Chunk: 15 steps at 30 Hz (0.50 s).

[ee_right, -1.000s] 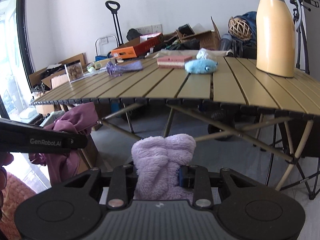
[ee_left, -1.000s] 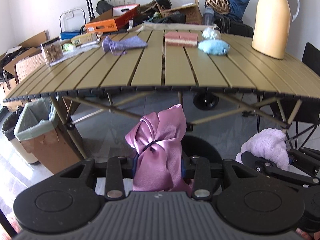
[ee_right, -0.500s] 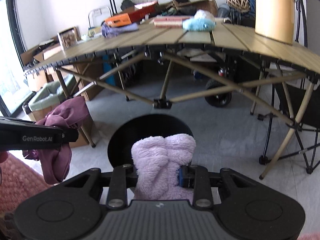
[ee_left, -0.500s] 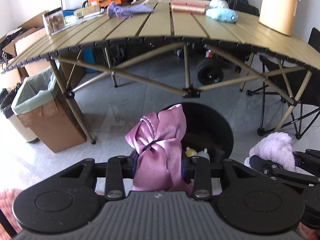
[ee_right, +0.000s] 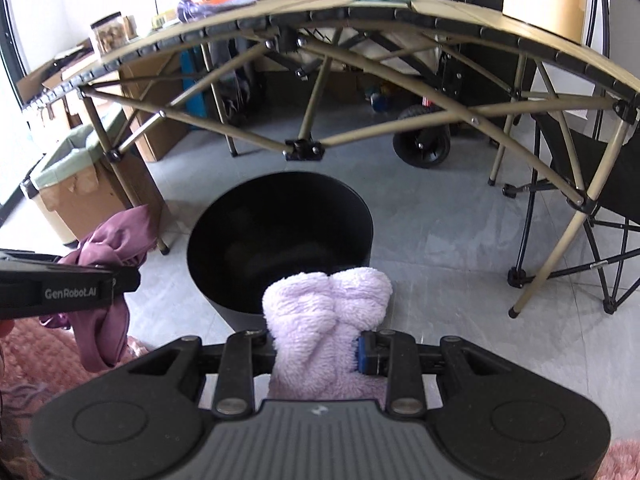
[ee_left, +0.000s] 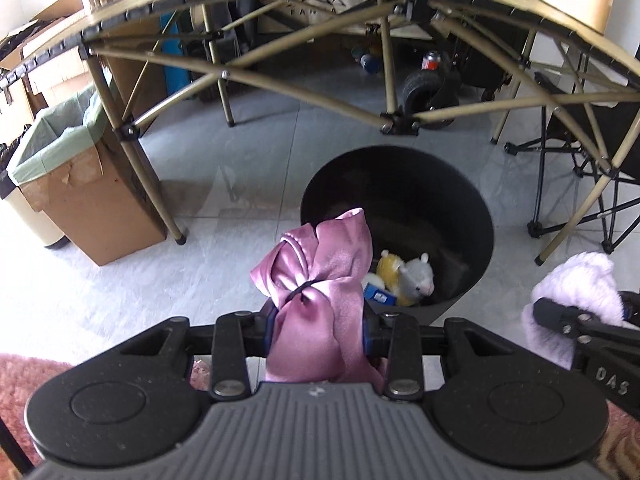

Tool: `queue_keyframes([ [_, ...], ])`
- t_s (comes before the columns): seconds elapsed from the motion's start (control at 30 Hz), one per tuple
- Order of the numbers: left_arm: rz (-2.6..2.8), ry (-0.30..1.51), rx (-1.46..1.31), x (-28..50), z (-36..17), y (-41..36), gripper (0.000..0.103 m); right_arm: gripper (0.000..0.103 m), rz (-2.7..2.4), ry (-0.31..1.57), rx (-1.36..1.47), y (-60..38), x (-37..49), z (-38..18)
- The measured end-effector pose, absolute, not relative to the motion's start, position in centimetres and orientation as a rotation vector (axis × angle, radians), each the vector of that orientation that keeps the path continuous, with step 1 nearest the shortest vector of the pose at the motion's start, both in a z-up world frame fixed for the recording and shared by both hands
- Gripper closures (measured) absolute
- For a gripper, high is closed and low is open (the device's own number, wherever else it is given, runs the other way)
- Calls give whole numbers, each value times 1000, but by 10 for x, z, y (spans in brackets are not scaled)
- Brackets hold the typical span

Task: Collect trash
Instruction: 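Carry the lilac towel and purple satin pouch down over the black bin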

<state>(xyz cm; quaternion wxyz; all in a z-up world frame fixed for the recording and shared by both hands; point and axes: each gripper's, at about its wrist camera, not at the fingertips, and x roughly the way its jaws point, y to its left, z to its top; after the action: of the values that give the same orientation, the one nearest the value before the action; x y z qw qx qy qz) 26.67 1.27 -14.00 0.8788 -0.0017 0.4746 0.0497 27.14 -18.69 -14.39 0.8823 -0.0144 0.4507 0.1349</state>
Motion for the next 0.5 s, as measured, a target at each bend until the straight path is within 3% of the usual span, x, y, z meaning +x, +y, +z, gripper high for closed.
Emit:
queue_keyframes([
  [0.5, 137, 1046, -37, 286, -165, 32, 66, 74, 286, 1008, -51, -173, 297, -160],
])
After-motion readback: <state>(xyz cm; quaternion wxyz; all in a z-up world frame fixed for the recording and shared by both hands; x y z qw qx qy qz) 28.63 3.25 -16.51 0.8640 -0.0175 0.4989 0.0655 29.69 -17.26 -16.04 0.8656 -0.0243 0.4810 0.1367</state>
